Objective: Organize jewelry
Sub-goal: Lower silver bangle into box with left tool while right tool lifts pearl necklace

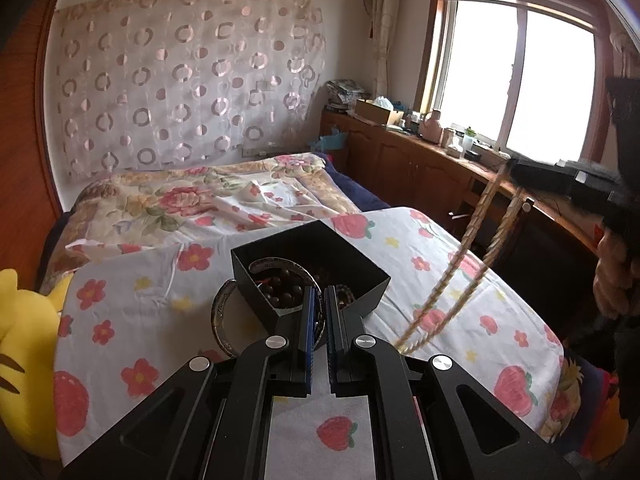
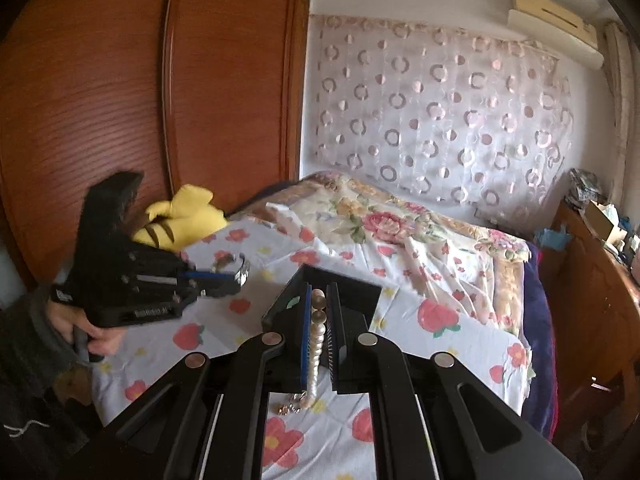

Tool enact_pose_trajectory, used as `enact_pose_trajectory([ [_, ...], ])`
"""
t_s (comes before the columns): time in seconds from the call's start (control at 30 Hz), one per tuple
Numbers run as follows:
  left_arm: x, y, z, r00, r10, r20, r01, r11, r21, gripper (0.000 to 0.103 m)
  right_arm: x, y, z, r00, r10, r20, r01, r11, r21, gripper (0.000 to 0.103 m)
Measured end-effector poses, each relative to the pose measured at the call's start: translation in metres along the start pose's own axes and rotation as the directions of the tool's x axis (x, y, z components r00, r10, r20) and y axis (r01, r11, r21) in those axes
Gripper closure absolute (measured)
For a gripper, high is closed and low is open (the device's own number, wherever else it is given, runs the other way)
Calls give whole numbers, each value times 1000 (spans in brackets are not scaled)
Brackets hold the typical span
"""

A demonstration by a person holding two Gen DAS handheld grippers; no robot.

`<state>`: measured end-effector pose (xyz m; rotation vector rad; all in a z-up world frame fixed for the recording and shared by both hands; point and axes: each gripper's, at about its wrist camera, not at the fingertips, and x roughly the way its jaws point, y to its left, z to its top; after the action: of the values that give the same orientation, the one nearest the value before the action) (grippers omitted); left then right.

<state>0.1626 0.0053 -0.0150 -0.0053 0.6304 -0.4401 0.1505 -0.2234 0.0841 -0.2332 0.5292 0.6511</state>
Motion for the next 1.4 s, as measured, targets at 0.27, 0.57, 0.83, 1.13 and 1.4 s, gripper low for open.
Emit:
enact_pose_trajectory([
  [0.27,3,-3,0,1000,-10,3,9,1000,5,99,-42,4,41,992,-28,123,36,998,-58,95],
  [0.57,11,-8,4,1000,-25,-1,25,1000,16,99,-66,-4,61,985,-53,164,66,995,-72,95],
  [0.83,39,-12,25,1000,-25,-14,25,999,44,97,-64,-4,59,986,-54,158,66,995,-70,95],
  [1.13,72,-5,33,999,-1,-43,3,999,44,97,-55,-3,56,989,-45,143,56,996,-74,95],
  [1.4,66,-1,25,999,10,-39,-9,1000,30,97,-38,-3,56,993,-29,116,38,996,-78,95],
])
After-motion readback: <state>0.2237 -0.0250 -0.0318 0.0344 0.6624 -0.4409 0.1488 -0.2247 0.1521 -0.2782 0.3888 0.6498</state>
